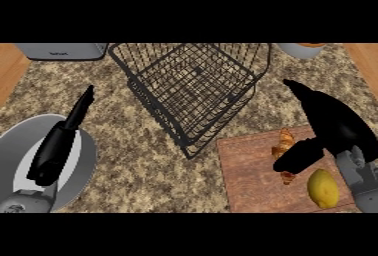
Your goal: Pick the croissant from the cutting board and place it in the tiered basket
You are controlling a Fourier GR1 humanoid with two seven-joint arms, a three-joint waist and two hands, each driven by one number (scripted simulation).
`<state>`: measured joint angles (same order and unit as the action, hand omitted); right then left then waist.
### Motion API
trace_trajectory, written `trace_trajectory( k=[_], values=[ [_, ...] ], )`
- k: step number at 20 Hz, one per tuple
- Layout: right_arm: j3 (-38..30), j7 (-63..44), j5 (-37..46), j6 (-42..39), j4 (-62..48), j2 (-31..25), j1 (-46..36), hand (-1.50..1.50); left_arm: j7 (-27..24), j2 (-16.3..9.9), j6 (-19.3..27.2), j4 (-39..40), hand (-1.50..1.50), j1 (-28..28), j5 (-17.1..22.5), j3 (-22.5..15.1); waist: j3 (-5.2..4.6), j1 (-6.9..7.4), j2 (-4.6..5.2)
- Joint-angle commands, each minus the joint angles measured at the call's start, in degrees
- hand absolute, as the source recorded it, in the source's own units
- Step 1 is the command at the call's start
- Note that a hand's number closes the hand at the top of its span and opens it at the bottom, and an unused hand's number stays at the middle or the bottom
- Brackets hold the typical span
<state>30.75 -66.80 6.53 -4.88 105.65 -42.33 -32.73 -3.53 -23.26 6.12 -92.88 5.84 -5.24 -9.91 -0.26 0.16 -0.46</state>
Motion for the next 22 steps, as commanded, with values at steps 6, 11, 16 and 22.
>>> trace_trajectory(
  k=[6,11,16,22],
  values=[
    [8.4,-18.2,8.5,-1.1,-5.8,10.1,-3.7,-1.50,-0.4,2.1,0.6,1.2,0.00,0.5,-2.2,-1.4,0.10,0.08,0.32],
    [9.2,-18.3,10.4,-3.3,-13.3,11.2,-3.9,-1.50,-1.2,0.7,-0.7,-0.4,0.00,-1.0,-1.5,-0.3,0.11,0.65,0.30],
    [9.7,-17.9,13.4,-3.1,-16.8,12.7,-1.3,-1.50,1.6,1.0,-0.4,-2.7,0.00,-1.3,-2.3,-0.7,0.19,0.25,0.22],
    [9.2,-18.4,12.8,-7.1,-16.8,14.5,0.0,-1.50,0.6,1.5,-1.5,-1.1,0.00,-0.2,-1.2,0.7,0.16,-0.44,0.22]
  ],
)
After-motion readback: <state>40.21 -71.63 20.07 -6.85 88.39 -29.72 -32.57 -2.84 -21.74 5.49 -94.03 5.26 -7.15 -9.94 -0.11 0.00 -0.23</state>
